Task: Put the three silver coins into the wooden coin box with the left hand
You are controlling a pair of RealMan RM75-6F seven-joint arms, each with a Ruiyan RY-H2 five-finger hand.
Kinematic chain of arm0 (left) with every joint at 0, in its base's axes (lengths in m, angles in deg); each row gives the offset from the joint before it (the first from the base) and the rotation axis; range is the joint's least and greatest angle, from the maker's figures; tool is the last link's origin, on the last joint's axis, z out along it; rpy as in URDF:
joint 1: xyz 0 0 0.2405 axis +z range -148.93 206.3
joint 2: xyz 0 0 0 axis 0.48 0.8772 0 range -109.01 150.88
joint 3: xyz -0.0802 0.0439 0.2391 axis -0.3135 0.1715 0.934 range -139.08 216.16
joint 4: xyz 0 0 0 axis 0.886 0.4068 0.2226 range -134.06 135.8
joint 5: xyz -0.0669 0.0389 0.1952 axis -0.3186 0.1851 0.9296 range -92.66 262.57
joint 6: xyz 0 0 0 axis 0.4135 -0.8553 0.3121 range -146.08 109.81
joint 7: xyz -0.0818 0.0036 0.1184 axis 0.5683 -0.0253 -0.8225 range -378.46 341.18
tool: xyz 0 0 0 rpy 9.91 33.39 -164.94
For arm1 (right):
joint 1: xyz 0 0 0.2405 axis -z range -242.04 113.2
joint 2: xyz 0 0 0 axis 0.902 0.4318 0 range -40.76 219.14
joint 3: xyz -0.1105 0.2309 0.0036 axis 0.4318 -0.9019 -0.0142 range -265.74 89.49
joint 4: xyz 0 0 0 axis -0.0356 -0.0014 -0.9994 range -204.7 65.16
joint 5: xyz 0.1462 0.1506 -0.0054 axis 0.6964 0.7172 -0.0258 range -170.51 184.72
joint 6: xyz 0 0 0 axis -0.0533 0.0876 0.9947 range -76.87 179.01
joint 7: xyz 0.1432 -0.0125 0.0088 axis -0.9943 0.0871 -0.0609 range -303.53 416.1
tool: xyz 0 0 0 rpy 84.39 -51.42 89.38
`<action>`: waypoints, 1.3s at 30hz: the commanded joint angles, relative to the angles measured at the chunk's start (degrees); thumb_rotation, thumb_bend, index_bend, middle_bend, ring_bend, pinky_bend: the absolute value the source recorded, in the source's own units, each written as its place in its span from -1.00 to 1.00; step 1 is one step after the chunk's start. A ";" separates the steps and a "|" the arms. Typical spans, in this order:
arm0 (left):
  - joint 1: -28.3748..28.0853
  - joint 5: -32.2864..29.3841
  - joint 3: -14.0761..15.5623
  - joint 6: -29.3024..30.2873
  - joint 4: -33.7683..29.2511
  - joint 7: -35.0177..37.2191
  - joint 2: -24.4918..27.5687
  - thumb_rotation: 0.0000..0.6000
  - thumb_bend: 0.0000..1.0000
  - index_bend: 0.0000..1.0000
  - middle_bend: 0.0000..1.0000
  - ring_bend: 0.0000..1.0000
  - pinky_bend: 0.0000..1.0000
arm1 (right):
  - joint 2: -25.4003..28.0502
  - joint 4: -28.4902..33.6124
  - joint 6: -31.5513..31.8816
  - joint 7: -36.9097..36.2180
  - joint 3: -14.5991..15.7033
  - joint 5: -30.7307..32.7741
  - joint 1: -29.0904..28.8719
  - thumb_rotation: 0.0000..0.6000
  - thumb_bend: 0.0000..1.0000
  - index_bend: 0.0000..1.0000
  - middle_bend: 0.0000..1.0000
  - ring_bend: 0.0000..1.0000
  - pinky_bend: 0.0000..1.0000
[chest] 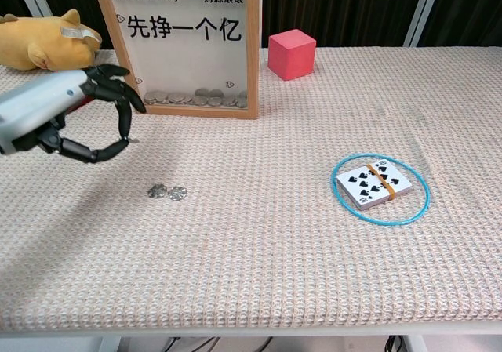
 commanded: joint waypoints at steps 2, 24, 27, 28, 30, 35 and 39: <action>0.09 0.74 -3.35 3.50 -11.66 -4.68 9.72 1.00 0.15 0.25 -0.39 -0.91 -1.00 | 0.22 0.30 0.29 0.02 -0.06 -0.20 0.05 1.00 -0.44 -1.00 -1.00 -1.00 -1.00; -26.32 -45.21 -24.80 -27.93 -18.55 -22.60 25.77 1.00 0.16 0.26 -0.35 -0.90 -0.96 | -0.39 2.41 -0.96 2.49 0.26 -1.06 -1.18 1.00 -0.51 -1.00 -1.00 -1.00 -1.00; -29.20 -50.33 -24.10 -29.66 -16.08 -23.93 25.16 1.00 0.16 0.26 -0.35 -0.90 -0.96 | -0.73 1.74 -1.13 1.97 0.31 -0.94 -1.21 1.00 -0.51 -1.00 -1.00 -1.00 -1.00; -29.79 -51.22 -23.76 -30.01 -15.58 -24.11 24.96 1.00 0.16 0.26 -0.35 -0.89 -0.96 | -0.76 1.54 -1.18 1.82 0.27 -0.80 -1.21 1.00 -0.51 -1.00 -1.00 -1.00 -1.00; -30.76 -52.57 -22.87 -31.36 -14.70 -23.79 24.53 1.00 0.16 0.26 -0.35 -0.89 -0.96 | -0.73 1.13 -1.19 1.33 0.15 -0.44 -1.13 1.00 -0.51 -1.00 -1.00 -1.00 -1.00; -32.03 -53.04 -21.03 -33.97 -12.32 -22.08 23.80 1.00 0.16 0.26 -0.35 -0.89 -0.97 | -0.44 0.55 -1.12 0.36 0.08 -0.08 -0.92 1.00 -0.51 -1.00 -1.00 -1.00 -1.00; -32.38 -52.19 -19.82 -34.69 -11.06 -20.47 23.35 1.00 0.16 0.26 -0.35 -0.89 -0.98 | -0.48 0.12 -0.93 -0.22 0.05 0.09 -0.74 1.00 -0.51 -1.00 -1.00 -1.00 -1.00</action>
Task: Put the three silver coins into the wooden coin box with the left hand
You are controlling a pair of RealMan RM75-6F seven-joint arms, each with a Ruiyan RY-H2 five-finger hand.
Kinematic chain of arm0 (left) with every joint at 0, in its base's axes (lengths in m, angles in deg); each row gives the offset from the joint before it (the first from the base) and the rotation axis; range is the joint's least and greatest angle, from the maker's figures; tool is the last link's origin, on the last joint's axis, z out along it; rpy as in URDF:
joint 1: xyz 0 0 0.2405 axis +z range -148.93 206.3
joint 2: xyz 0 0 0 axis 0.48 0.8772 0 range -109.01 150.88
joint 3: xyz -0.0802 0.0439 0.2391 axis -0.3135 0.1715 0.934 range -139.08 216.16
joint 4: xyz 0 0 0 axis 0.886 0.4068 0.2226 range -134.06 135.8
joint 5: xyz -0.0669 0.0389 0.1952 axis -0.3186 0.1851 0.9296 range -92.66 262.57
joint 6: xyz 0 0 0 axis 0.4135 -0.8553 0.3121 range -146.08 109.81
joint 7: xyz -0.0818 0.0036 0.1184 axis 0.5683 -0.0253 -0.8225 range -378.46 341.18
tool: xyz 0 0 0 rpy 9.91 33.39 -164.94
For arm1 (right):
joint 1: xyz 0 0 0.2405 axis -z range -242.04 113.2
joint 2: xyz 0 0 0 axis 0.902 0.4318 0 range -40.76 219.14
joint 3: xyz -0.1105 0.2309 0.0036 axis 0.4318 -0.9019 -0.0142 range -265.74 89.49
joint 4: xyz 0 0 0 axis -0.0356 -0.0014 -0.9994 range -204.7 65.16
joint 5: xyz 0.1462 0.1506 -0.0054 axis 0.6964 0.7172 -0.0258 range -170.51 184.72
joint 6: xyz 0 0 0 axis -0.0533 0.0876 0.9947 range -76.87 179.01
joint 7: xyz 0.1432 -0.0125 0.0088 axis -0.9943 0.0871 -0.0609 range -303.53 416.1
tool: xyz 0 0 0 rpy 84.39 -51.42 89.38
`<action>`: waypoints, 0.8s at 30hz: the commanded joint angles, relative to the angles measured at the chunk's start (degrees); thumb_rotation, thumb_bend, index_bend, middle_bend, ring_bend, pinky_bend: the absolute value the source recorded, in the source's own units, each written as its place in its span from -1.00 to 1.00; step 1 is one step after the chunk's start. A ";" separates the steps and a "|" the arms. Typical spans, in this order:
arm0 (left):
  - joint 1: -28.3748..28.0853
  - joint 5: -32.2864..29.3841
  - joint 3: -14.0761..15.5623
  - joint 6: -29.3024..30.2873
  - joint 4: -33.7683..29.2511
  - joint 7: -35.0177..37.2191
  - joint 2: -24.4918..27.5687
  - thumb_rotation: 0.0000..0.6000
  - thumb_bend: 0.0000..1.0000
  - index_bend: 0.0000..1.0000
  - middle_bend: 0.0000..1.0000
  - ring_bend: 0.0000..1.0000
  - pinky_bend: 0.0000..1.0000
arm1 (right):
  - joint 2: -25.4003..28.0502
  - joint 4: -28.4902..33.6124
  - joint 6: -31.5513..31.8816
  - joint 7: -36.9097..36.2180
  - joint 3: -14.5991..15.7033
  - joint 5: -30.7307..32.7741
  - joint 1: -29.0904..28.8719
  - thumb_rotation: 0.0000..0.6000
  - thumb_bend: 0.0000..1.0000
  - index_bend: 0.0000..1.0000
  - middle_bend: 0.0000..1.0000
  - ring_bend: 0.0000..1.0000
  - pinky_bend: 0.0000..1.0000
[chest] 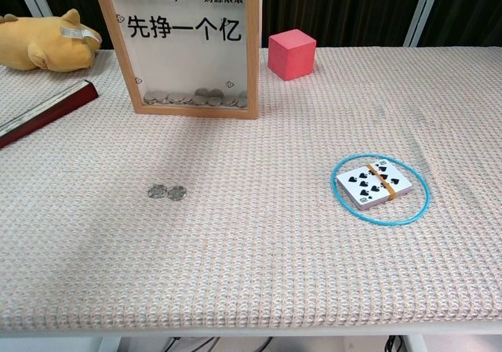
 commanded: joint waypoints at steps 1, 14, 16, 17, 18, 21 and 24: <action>-0.48 0.71 1.14 -0.56 0.82 1.07 -0.43 1.00 0.16 0.26 -0.35 -0.89 -0.98 | -0.08 -0.29 0.07 -0.27 -0.01 0.15 0.12 1.00 -0.51 -1.00 -1.00 -1.00 -1.00; -1.21 1.47 3.43 -1.41 1.61 4.63 -0.62 1.00 0.16 0.28 -0.35 -0.90 -0.99 | -0.34 -0.44 -0.04 -0.10 -0.15 0.42 0.02 1.00 -0.49 -1.00 -1.00 -1.00 -1.00; -1.38 1.76 3.81 -1.30 2.03 4.76 -0.87 1.00 0.16 0.27 -0.35 -0.90 -0.99 | -0.39 -0.45 -0.12 -0.05 -0.13 0.46 -0.01 1.00 -0.47 -1.00 -1.00 -1.00 -1.00; -1.46 1.94 3.96 -1.23 2.24 4.86 -1.02 1.00 0.16 0.23 -0.35 -0.89 -0.99 | -0.41 -0.45 -0.15 -0.03 -0.12 0.47 -0.01 1.00 -0.46 -1.00 -1.00 -1.00 -1.00; -1.52 2.17 4.09 -1.15 2.47 5.12 -1.24 1.00 0.16 0.17 -0.35 -0.89 -0.99 | -0.42 -0.46 -0.17 -0.02 -0.11 0.47 -0.02 1.00 -0.47 -1.00 -1.00 -1.00 -1.00; -1.48 3.38 4.21 -0.74 2.85 6.02 -1.66 1.00 0.14 -0.14 -0.36 -0.89 -0.99 | -0.41 -0.51 -0.10 -0.03 -0.20 0.62 0.02 1.00 -0.46 -1.00 -1.00 -1.00 -1.00; -1.27 5.03 4.22 0.19 3.06 6.80 -1.89 1.00 -0.01 -0.45 -0.38 -0.89 -0.99 | -0.37 -0.54 0.05 -0.02 -0.33 0.82 0.09 1.00 -0.45 -1.00 -1.00 -1.00 -1.00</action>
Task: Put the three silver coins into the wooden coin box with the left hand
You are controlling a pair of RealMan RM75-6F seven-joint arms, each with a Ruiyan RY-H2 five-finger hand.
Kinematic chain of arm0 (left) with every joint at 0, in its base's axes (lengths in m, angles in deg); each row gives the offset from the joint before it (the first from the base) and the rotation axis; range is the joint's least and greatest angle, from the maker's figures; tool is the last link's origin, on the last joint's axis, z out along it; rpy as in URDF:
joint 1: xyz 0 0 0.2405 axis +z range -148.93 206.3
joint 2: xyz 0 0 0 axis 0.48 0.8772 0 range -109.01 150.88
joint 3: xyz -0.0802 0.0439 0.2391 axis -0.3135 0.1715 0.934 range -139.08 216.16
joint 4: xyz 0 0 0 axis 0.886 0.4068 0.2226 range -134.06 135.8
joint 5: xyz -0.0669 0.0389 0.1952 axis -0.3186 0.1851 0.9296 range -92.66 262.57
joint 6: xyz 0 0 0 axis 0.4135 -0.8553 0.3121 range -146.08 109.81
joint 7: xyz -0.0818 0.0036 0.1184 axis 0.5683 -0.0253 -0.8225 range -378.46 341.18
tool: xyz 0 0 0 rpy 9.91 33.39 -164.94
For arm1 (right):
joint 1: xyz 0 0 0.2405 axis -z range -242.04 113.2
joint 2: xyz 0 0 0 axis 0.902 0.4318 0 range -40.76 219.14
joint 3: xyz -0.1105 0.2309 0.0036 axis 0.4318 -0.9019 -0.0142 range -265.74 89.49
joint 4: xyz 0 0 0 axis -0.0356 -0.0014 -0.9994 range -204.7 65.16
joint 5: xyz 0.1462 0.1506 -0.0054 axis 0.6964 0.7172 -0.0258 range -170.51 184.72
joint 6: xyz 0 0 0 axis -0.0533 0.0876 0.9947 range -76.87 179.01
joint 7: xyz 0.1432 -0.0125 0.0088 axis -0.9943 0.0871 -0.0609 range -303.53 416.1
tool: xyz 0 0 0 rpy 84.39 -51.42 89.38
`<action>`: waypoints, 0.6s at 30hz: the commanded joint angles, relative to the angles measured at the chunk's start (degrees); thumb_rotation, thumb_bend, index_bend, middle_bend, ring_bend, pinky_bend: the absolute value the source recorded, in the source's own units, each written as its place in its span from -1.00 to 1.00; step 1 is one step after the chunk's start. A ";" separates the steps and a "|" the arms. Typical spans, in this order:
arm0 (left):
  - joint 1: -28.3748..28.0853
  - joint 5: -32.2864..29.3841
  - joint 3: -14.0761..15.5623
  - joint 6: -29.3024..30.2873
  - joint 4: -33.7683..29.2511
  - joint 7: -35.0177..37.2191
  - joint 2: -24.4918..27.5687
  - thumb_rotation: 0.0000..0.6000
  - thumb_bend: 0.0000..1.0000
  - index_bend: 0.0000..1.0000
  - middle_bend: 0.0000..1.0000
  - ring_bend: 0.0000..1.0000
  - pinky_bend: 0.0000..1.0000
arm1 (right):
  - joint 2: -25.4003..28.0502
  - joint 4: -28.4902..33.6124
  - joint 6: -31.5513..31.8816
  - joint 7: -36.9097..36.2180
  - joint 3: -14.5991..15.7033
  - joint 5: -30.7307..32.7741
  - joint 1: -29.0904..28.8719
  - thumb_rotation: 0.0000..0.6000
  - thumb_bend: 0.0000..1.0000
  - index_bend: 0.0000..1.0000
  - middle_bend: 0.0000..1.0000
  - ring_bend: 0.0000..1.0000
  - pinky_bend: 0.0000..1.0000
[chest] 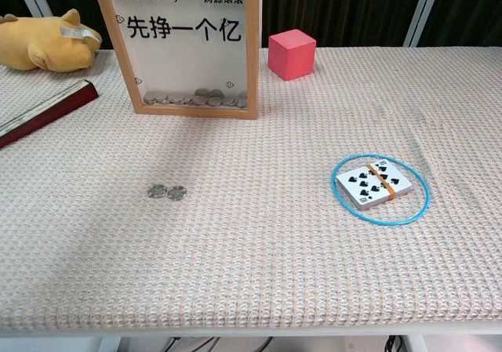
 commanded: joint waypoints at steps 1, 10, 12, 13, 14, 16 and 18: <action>0.29 1.74 -0.04 1.25 0.27 0.96 -0.37 1.00 -0.05 -0.51 -0.39 -0.89 -0.99 | -0.02 -0.06 0.13 0.04 -0.12 0.16 0.05 1.00 -0.45 -1.00 -1.00 -1.00 -1.00; 6.86 18.97 1.38 15.56 -10.59 4.12 1.00 1.00 -0.80 -0.76 -0.49 -0.88 -0.94 | -0.06 -0.40 0.47 -0.76 -0.45 0.17 0.06 1.00 -0.44 -1.00 -1.00 -1.00 -1.00; 10.94 29.25 4.79 23.46 -14.36 4.48 0.65 1.00 -0.87 -0.70 -0.48 -0.86 -0.90 | 0.07 -0.85 0.02 -1.15 -0.68 0.75 -0.06 1.00 -0.44 -1.00 -1.00 -1.00 -1.00; 12.61 33.27 6.56 26.38 -15.30 4.58 0.38 1.00 -0.90 -0.65 -0.48 -0.84 -0.88 | 0.15 -0.99 -0.20 -1.27 -0.83 1.03 -0.15 1.00 -0.44 -1.00 -1.00 -1.00 -1.00; 14.76 37.74 8.84 29.89 -16.11 4.73 -0.17 1.00 -0.91 -0.60 -0.47 -0.84 -0.87 | 0.28 -1.04 -0.33 -1.36 -1.02 1.24 -0.27 1.00 -0.44 -1.00 -1.00 -1.00 -1.00; 17.76 42.91 12.27 33.87 -16.76 5.24 -1.15 1.00 -0.93 -0.51 -0.46 -0.84 -0.86 | 0.47 -0.90 -0.23 -1.37 -1.22 1.18 -0.39 1.00 -0.44 -1.00 -1.00 -1.00 -1.00; 20.81 47.49 16.31 36.79 -16.21 5.33 -2.23 1.00 -0.93 -0.51 -0.45 -0.84 -0.86 | 0.65 -0.56 0.07 -1.24 -1.27 0.80 -0.45 1.00 -0.44 -1.00 -1.00 -1.00 -1.00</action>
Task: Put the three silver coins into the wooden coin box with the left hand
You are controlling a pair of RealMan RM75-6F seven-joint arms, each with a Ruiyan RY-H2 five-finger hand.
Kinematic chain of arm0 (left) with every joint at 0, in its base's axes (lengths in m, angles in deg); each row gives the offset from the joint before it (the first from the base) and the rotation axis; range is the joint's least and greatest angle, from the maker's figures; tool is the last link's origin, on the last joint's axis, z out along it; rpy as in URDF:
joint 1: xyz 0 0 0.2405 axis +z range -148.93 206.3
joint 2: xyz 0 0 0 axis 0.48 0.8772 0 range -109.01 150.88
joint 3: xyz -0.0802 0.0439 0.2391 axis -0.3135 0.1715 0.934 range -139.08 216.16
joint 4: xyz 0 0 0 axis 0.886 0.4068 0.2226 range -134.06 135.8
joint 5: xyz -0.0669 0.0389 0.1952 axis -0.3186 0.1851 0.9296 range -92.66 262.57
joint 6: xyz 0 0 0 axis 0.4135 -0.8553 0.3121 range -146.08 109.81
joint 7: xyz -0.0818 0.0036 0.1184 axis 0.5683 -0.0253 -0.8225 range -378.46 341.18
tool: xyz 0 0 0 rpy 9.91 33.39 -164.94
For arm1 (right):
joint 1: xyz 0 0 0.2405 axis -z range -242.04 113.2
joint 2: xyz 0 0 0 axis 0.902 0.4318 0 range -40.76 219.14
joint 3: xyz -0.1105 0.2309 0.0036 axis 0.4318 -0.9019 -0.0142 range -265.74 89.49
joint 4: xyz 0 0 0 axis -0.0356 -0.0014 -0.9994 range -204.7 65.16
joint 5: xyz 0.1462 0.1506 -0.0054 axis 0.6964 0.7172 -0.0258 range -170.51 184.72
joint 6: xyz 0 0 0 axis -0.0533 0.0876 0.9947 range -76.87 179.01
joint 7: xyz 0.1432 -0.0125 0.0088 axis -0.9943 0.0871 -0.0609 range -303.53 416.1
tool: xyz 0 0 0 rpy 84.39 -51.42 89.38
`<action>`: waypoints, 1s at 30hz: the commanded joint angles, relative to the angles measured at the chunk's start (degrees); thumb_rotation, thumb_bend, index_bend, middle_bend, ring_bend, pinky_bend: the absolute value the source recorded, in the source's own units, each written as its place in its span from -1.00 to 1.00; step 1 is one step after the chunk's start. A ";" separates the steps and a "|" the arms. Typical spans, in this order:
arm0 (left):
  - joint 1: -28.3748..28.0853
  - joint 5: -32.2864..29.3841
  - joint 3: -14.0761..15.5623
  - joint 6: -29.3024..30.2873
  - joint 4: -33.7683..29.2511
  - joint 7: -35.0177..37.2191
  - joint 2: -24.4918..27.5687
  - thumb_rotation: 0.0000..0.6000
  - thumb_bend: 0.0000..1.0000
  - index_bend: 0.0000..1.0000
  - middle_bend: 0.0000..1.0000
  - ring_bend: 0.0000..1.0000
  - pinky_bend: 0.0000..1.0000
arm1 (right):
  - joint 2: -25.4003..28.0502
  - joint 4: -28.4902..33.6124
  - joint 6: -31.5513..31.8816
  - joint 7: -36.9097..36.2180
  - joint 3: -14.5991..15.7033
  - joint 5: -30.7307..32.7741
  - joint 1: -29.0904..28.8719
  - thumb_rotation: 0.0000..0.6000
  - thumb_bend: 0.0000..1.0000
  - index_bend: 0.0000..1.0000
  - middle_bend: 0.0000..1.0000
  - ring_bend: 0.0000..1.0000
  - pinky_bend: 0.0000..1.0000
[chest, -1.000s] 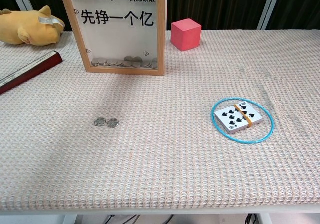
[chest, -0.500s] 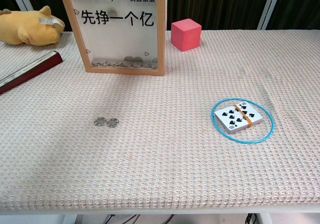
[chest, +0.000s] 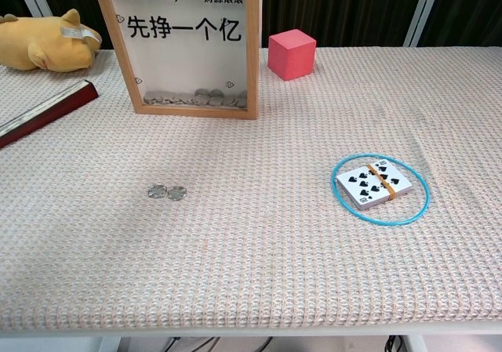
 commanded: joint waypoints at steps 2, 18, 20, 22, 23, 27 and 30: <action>12.59 19.50 13.78 15.36 -2.12 0.50 -3.57 1.00 -0.93 -0.55 -0.45 -0.84 -0.86 | 0.16 0.59 0.46 0.24 0.08 -0.65 -0.01 1.00 -0.44 -1.00 -1.00 -1.00 -1.00; 20.61 22.63 20.12 13.69 17.50 4.11 -19.29 1.00 -0.89 -0.42 -0.47 -0.84 -0.83 | 0.76 2.64 2.23 1.48 0.95 -1.95 1.00 1.00 -0.43 -1.00 -1.00 -1.00 -1.00; 20.48 22.93 20.01 12.74 19.37 4.21 -21.20 1.00 -0.88 -0.42 -0.48 -0.84 -0.85 | 0.93 2.70 2.55 1.31 1.01 -1.93 1.28 1.00 -0.43 -1.00 -1.00 -1.00 -1.00; 20.35 22.98 19.74 12.02 20.96 4.21 -22.64 1.00 -0.88 -0.42 -0.48 -0.84 -0.86 | 1.12 2.68 2.73 1.15 1.02 -1.79 1.50 1.00 -0.43 -1.00 -1.00 -1.00 -1.00; 20.30 22.83 19.48 11.52 21.96 4.03 -23.45 1.00 -0.87 -0.41 -0.48 -0.84 -0.86 | 1.25 2.63 2.80 0.99 1.02 -1.67 1.63 1.00 -0.43 -1.00 -1.00 -1.00 -1.00; 20.75 21.91 18.43 10.90 24.15 1.38 -25.39 1.00 -0.84 -0.35 -0.50 -0.84 -0.89 | 1.51 2.33 2.95 0.43 0.98 -1.43 1.91 1.00 -0.43 -1.00 -1.00 -1.00 -1.00; 21.58 21.68 17.96 11.48 25.43 -2.13 -26.67 1.00 -0.84 -0.29 -0.51 -0.84 -0.90 | 1.45 1.98 2.76 0.22 0.93 -1.16 1.94 1.00 -0.43 -1.00 -1.00 -1.00 -1.00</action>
